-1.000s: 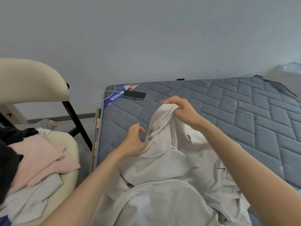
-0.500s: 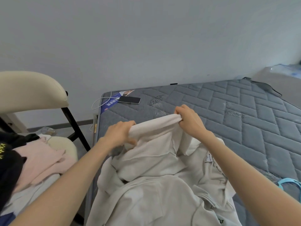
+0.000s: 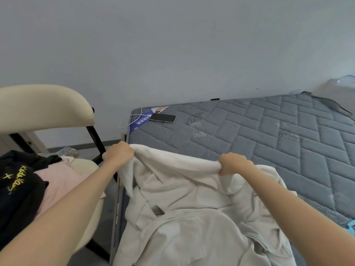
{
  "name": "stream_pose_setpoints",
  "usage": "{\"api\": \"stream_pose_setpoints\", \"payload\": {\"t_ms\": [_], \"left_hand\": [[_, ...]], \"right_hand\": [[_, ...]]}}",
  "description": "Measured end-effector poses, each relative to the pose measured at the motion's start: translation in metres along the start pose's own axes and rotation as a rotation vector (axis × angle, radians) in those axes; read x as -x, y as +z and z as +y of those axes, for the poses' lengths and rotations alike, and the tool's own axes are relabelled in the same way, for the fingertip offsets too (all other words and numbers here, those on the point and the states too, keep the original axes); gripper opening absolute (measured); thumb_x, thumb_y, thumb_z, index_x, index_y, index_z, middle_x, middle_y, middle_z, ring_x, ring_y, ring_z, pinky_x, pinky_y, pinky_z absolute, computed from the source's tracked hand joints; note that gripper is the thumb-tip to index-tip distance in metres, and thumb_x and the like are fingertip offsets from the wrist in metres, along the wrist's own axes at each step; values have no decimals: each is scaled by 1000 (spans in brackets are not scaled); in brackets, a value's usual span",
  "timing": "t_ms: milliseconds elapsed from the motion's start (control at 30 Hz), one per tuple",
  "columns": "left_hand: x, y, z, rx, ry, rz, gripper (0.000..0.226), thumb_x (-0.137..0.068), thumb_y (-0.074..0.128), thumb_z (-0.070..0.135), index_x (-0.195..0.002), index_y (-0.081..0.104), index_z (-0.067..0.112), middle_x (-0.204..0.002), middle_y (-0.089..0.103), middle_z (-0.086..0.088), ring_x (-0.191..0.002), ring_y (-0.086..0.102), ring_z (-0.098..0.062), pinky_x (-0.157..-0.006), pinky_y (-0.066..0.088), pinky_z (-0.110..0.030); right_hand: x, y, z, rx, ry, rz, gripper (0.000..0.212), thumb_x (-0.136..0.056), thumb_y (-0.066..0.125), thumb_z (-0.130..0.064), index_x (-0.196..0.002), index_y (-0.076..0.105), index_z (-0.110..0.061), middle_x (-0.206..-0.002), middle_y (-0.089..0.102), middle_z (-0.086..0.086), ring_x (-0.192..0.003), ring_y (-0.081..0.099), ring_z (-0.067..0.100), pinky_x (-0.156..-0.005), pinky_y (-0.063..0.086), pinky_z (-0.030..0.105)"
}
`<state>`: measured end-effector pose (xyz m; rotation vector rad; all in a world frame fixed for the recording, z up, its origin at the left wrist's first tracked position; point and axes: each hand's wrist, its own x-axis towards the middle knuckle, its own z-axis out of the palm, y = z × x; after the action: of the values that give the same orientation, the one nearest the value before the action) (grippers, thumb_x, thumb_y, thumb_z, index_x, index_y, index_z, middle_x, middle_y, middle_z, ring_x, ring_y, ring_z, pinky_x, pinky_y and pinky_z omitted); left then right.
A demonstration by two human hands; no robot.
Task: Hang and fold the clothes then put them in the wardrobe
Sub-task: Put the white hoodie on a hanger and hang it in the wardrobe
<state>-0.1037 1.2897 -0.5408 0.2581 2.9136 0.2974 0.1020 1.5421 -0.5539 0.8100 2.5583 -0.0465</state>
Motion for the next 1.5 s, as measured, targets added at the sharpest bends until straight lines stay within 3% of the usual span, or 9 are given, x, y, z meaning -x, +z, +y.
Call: {"api": "stream_pose_setpoints", "payload": {"t_ms": [233, 467, 567, 733, 867, 1033, 1133, 1300, 1500], "left_hand": [[-30, -10, 35, 1141, -61, -134, 42, -93, 40, -2, -130, 54, 10, -122, 58, -14, -98, 58, -32, -79, 48, -38], [-40, -37, 62, 961, 346, 132, 65, -91, 28, -5, -141, 39, 36, -158, 16, -3, -143, 22, -19, -107, 22, -21], [-33, -33, 57, 721, 518, 175, 75, -85, 25, -16, -143, 37, 32, -158, -2, -13, -146, 5, -24, -106, 17, -22], [-9, -5, 33, 336, 562, 231, 51, -86, 42, -8, -123, 62, 22, -122, 57, -11, -113, 51, -32, -91, 44, -38], [23, 24, 3, -74, 615, 145, 36, -90, 50, 9, -124, 57, 22, -108, 45, -7, -88, 48, -27, -72, 33, -32], [62, 65, -30, -283, 734, 16, 52, -91, 40, 8, -138, 37, 29, -125, 44, -3, -107, 52, -24, -80, 40, -32], [74, 86, -46, -450, 795, -131, 61, -92, 40, 8, -144, 28, 37, -128, 44, -3, -115, 49, -23, -91, 39, -32], [89, 109, -47, -484, 658, -540, 61, -92, 52, 16, -144, 30, 38, -139, 42, -2, -125, 44, -22, -97, 40, -33], [100, 97, -14, -263, 661, -287, 43, -93, 44, 16, -135, 45, 27, -136, 41, -3, -122, 44, -24, -95, 39, -35]], "right_hand": [[-41, -24, -14, -1198, 322, 329, 19, -97, 33, -11, -98, 48, 0, -99, 56, 19, -75, 60, 34, -73, 51, 40], [-60, -61, -11, -1564, 343, 794, 12, -92, 29, -6, -101, 31, -14, -95, 43, 6, -86, 41, 22, -69, 34, 32], [-54, -47, -1, -1490, 323, 867, 21, -86, 28, 0, -101, 32, -15, -102, 44, 8, -87, 42, 24, -71, 34, 33], [-42, -6, 10, -1164, 436, 713, 26, -90, 39, -2, -114, 48, -4, -119, 52, 18, -111, 48, 34, -82, 38, 38], [-11, 36, 16, -655, 319, 610, 21, -86, 49, -5, -101, 63, -7, -112, 53, 17, -105, 51, 36, -84, 39, 37], [30, 76, 15, -142, 46, 353, 18, -87, 44, -9, -84, 57, -19, -90, 60, 3, -95, 61, 27, -67, 36, 31], [45, 102, 17, 55, 55, 215, 26, -94, 45, -14, -112, 61, -23, -114, 62, 0, -111, 59, 21, -83, 44, 30], [59, 145, 19, -9, 52, -125, 38, -86, 54, -21, -123, 50, -14, -128, 54, 6, -119, 51, 24, -92, 44, 32], [58, 123, 23, -366, 45, 29, 32, -79, 60, -30, -110, 53, -25, -112, 58, -2, -103, 52, 20, -82, 43, 28]]}}
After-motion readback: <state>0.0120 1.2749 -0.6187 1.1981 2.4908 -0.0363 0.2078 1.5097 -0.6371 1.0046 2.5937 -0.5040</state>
